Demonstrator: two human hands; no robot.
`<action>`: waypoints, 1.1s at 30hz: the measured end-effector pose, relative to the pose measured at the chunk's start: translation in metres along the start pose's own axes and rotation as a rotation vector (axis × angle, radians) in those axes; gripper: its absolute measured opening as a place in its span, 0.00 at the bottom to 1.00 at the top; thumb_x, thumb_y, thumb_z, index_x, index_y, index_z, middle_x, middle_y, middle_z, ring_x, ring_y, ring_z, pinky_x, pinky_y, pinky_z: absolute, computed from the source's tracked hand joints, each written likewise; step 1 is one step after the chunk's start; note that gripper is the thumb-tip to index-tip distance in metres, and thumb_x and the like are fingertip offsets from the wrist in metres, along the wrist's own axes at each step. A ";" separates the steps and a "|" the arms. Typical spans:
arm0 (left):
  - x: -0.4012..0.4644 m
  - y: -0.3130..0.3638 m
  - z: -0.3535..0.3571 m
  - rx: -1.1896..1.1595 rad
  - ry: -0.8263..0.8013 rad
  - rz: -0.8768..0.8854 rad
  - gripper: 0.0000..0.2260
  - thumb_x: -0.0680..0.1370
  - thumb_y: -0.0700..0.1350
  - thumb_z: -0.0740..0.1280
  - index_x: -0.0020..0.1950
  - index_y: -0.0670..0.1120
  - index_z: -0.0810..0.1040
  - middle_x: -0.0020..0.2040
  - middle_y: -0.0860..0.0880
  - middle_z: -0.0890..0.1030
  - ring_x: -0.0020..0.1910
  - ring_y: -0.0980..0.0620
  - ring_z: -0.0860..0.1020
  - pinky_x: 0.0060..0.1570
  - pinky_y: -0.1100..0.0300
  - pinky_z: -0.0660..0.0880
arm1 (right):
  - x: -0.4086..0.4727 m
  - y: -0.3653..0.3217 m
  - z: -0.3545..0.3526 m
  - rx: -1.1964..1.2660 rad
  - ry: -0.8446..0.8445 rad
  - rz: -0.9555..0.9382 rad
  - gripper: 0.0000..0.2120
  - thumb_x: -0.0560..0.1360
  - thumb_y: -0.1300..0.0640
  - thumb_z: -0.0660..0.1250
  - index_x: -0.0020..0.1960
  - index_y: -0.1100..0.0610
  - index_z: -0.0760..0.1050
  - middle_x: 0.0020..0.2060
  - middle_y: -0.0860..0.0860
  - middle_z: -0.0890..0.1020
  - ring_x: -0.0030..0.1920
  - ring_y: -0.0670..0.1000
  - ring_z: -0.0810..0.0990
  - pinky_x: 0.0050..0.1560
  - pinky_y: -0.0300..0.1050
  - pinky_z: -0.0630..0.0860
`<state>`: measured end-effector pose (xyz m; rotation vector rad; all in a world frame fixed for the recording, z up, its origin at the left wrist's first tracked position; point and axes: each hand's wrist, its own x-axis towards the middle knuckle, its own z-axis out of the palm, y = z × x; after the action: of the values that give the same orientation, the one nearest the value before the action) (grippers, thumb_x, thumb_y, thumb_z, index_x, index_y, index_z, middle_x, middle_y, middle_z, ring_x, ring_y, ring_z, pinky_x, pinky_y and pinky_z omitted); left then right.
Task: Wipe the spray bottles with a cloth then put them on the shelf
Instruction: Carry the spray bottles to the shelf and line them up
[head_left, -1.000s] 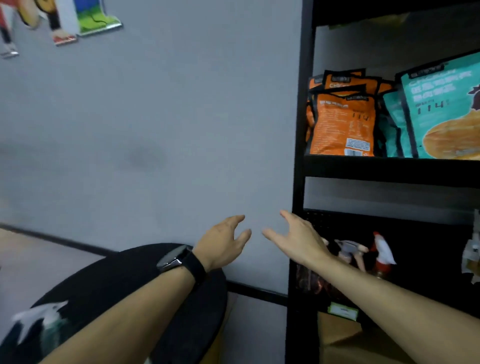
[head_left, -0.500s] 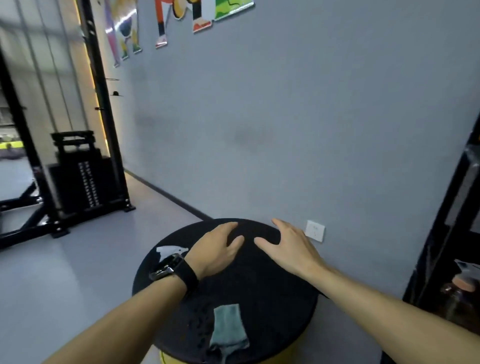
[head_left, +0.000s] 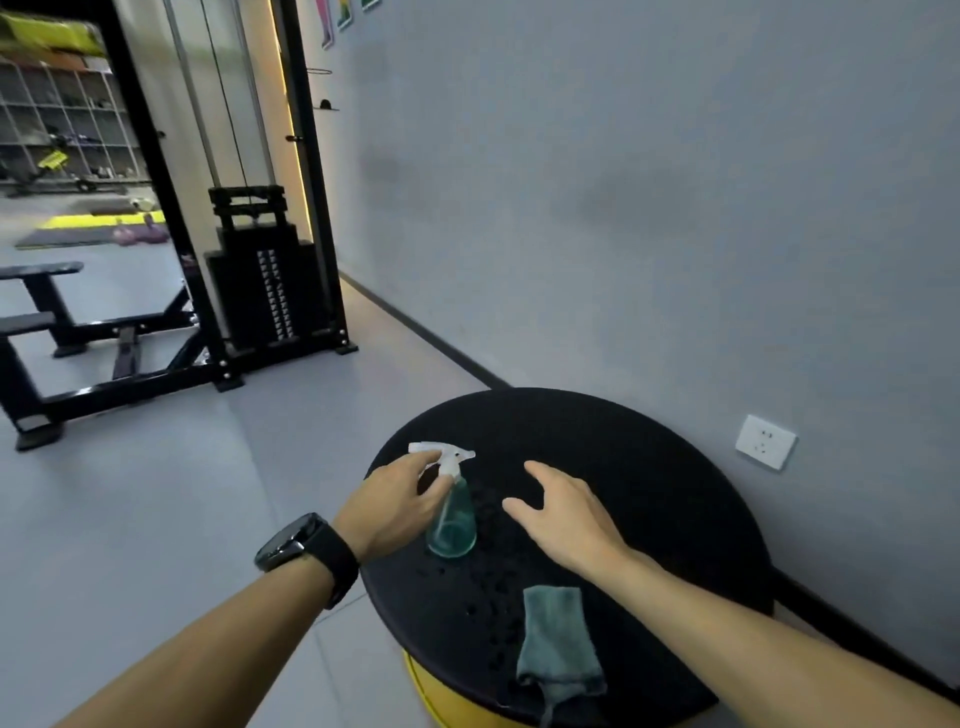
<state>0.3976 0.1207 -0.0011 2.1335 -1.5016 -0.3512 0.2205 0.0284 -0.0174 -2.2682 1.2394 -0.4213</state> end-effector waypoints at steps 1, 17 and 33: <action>0.002 -0.005 0.004 -0.005 -0.009 -0.006 0.14 0.84 0.53 0.59 0.67 0.53 0.76 0.47 0.58 0.81 0.44 0.58 0.78 0.40 0.67 0.67 | 0.006 0.001 0.008 0.003 -0.011 0.002 0.30 0.79 0.46 0.64 0.77 0.54 0.61 0.74 0.49 0.67 0.73 0.50 0.66 0.70 0.44 0.64; 0.047 -0.099 0.075 0.011 -0.184 -0.155 0.22 0.84 0.54 0.59 0.77 0.49 0.69 0.75 0.51 0.73 0.73 0.50 0.71 0.70 0.59 0.66 | 0.097 0.005 0.104 0.143 -0.044 0.017 0.28 0.76 0.43 0.67 0.72 0.53 0.68 0.66 0.50 0.75 0.67 0.52 0.73 0.62 0.47 0.71; 0.046 -0.113 0.082 0.001 -0.190 -0.175 0.22 0.84 0.54 0.58 0.77 0.49 0.69 0.75 0.51 0.72 0.73 0.49 0.71 0.72 0.58 0.65 | 0.113 -0.001 0.117 0.196 0.015 0.009 0.13 0.77 0.46 0.65 0.57 0.53 0.75 0.55 0.48 0.77 0.53 0.53 0.77 0.47 0.47 0.72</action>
<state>0.4648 0.0873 -0.1270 2.2923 -1.4167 -0.6315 0.3395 -0.0327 -0.1098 -2.0970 1.1619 -0.5334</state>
